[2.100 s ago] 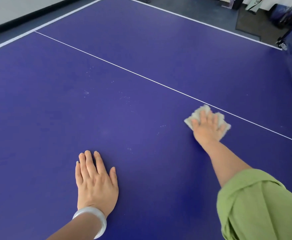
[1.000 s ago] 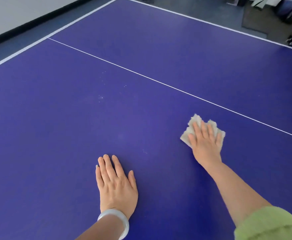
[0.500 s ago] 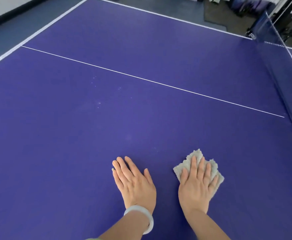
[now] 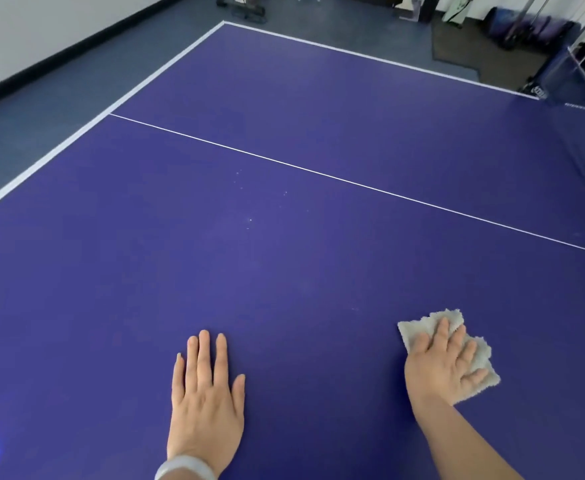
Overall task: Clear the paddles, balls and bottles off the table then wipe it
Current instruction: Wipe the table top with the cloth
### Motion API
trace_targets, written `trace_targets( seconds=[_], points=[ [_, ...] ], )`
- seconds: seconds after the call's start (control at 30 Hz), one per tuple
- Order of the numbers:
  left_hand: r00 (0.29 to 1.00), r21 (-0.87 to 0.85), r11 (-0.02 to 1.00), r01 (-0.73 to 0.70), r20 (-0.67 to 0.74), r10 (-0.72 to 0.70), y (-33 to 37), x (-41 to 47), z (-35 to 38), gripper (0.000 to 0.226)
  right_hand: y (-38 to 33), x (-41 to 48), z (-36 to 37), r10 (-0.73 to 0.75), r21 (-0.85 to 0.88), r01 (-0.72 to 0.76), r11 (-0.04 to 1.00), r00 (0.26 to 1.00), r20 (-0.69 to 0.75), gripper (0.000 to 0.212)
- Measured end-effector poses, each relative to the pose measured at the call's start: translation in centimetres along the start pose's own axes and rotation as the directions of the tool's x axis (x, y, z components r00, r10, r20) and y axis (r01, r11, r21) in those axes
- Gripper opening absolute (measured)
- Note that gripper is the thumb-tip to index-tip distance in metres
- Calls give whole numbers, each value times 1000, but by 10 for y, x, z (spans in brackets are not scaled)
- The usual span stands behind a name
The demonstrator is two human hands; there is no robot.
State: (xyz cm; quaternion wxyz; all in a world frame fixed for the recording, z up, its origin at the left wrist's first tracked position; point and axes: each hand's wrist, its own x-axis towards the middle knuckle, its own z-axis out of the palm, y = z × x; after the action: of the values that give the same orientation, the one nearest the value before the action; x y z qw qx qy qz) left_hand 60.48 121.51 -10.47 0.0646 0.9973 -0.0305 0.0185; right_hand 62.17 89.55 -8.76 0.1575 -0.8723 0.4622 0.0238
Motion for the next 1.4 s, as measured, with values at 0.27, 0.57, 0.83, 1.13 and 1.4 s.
trace_targets(
  seconds=[0.27,0.57,0.83,1.13,1.4],
  points=[
    [999,12,1000,10,51,-10,-2,0,-3,66,-158,-1,40,-393,-117,411,904,908,146,58],
    [998,-21,1000,12,63,-11,-3,0,-1,66,-39,-36,36,-675,-332,679,655,723,146,57],
    [996,-26,1000,7,84,-4,-1,1,-4,66,-18,-99,22,-282,-293,259,921,959,-39,58],
    [997,-21,1000,13,78,-12,-2,-1,-4,64,64,-71,7,-700,-365,697,617,698,149,56],
    [995,-27,999,19,97,-16,-2,-2,-2,65,50,-124,11,-186,-273,159,949,980,-77,55]
  ],
)
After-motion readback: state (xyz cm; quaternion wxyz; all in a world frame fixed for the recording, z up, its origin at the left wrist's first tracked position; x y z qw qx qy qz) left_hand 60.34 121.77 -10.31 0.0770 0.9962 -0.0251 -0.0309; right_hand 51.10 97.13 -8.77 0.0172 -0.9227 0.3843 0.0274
